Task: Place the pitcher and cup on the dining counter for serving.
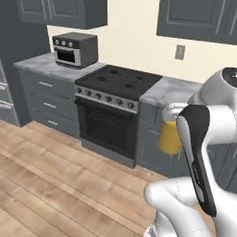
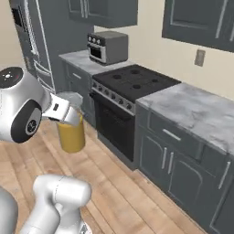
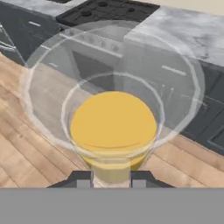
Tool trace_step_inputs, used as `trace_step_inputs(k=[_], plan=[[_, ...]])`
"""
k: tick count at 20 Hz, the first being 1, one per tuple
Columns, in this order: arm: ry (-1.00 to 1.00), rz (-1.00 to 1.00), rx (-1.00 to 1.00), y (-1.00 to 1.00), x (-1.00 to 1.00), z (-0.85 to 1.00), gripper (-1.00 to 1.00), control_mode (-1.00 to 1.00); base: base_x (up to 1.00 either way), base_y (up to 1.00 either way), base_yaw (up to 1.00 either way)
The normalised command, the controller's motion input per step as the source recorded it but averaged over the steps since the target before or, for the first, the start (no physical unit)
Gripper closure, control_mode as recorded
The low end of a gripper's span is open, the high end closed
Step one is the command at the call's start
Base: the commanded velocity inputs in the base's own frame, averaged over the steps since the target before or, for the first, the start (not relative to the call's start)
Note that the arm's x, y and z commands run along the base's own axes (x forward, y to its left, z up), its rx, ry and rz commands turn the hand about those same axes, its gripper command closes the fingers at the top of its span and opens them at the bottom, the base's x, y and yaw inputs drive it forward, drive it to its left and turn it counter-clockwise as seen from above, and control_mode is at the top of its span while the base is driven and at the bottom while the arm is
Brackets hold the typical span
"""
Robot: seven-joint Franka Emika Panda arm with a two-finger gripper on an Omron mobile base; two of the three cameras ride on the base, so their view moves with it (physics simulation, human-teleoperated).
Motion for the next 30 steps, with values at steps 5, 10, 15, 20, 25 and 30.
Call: trace_step_inputs(k=[5,10,15,20,25,30], plan=[[0.0,0.0,0.0,0.0,0.0,0.0,1.0,1.0,0.14,0.0,0.95],[0.0,0.0,0.0,0.0,0.0,0.0,1.0,1.0,0.21,0.0,0.92],[0.0,0.0,0.0,0.0,0.0,0.0,1.0,1.0,0.3,0.0,0.9],[0.0,0.0,0.0,0.0,0.0,0.0,1.0,1.0,0.44,0.0,0.86],[0.0,0.0,0.0,0.0,0.0,0.0,1.0,1.0,0.7,0.07,0.77],[0.0,0.0,0.0,0.0,0.0,0.0,1.0,1.0,0.86,0.16,0.71]])
